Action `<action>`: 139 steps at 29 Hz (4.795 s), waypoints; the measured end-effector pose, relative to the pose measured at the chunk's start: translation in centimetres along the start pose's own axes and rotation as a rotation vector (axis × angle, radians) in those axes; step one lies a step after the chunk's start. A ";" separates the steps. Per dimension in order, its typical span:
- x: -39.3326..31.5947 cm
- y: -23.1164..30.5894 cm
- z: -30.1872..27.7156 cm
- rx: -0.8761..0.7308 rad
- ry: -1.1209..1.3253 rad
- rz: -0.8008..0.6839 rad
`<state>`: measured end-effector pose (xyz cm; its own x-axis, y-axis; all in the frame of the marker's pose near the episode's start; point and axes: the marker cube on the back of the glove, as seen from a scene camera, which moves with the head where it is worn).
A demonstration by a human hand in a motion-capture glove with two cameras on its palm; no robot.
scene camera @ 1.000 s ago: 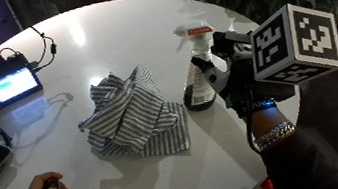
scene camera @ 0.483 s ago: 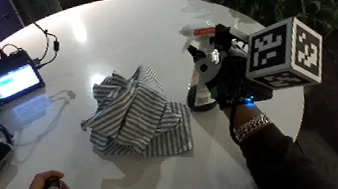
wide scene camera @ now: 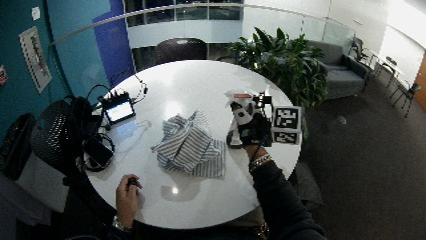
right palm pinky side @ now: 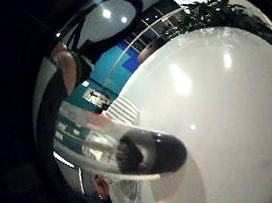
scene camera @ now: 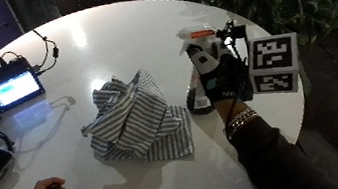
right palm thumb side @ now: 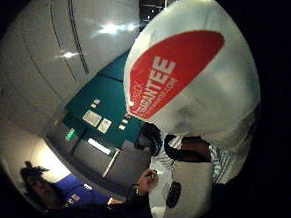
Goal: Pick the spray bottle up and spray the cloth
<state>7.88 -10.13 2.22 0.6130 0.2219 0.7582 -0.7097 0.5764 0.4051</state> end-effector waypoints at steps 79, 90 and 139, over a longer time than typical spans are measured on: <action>-16.9 2.1 8.8 -0.487 0.682 -0.821; -16.0 4.5 12.6 -0.448 -0.016 -0.382; -7.7 6.5 18.0 -0.312 -0.153 -0.212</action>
<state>-7.63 -22.23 8.20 0.6593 -0.0336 0.7512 -0.4194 0.8128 0.4044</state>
